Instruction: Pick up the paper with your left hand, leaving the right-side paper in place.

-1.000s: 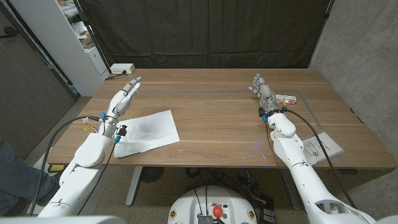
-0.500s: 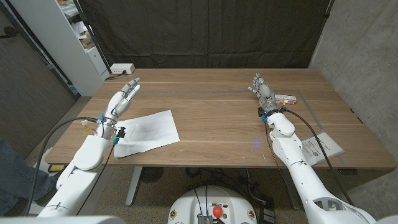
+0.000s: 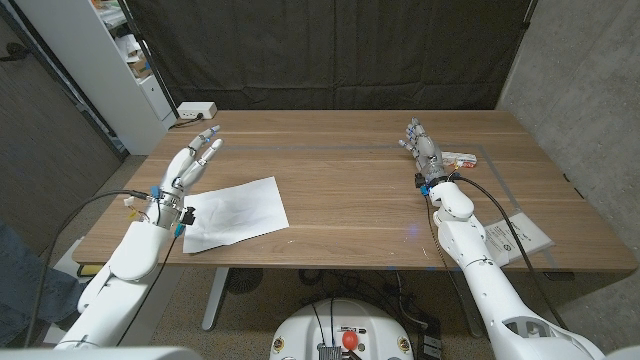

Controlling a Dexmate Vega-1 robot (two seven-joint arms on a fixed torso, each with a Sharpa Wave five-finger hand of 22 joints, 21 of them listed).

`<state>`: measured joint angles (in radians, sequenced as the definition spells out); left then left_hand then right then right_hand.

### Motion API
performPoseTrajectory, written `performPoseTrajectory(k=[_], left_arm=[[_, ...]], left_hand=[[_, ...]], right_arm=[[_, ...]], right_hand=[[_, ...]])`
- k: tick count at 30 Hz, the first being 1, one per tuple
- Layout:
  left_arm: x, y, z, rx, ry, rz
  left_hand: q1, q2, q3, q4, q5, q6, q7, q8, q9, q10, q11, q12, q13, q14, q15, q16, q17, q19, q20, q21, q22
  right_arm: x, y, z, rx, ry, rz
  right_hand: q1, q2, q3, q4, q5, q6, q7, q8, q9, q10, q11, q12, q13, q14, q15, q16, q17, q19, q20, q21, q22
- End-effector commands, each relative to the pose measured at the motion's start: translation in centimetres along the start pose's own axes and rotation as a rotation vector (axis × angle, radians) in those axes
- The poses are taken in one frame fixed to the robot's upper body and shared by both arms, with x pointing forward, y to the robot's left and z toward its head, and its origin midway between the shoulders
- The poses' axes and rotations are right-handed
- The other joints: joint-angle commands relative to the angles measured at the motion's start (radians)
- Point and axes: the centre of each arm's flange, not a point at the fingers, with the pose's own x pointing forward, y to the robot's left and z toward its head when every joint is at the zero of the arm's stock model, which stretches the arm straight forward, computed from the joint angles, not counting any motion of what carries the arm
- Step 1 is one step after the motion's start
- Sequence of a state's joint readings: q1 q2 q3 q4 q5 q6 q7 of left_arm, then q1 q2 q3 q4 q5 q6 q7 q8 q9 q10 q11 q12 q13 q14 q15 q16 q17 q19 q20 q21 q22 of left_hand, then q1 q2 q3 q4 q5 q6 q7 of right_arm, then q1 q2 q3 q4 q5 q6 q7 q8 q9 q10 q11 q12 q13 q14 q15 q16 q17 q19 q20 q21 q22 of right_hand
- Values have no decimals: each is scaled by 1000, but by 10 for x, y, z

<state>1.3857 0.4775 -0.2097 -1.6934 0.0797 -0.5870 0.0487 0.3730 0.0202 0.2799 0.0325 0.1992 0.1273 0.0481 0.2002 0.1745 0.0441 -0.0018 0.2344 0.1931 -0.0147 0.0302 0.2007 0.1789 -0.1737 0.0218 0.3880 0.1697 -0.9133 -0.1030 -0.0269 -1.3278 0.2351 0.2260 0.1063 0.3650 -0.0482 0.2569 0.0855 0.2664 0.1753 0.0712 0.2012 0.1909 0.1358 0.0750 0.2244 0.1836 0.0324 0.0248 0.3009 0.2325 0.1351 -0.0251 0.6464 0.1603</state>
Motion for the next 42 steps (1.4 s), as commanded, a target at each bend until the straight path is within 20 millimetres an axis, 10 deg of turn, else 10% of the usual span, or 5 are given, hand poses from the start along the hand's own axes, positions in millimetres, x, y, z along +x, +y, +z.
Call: performPoseTrajectory(k=[1, 42], left_arm=[[-10, 8, 5, 46, -22, 9], [-33, 14, 16, 422, -29, 55]], left_hand=[[15, -1, 5, -9, 1, 12, -4, 5, 6, 17, -8, 4, 2, 10, -8, 4, 2, -17, -1, -9, 6], [35, 9, 13, -31, 10, 52, -19, 8, 6, 47, -30, 6, 3, 36, -31, 3, 1, -10, -12, -31, 7]], right_arm=[[-3, 0, 1, 1, -7, 10], [-12, -4, -1, -1, -12, -8]], right_hand=[[-1, 7, -2, -4, 6, 8, 0, 2, 1, 10, 3, -5, 6, 6, -1, 0, -1, 9, -1, -8, 4], [-4, 12, -5, -8, 8, 9, -4, 0, 0, 7, -3, -14, 6, 13, -4, -7, -4, 19, 0, -32, 4]])
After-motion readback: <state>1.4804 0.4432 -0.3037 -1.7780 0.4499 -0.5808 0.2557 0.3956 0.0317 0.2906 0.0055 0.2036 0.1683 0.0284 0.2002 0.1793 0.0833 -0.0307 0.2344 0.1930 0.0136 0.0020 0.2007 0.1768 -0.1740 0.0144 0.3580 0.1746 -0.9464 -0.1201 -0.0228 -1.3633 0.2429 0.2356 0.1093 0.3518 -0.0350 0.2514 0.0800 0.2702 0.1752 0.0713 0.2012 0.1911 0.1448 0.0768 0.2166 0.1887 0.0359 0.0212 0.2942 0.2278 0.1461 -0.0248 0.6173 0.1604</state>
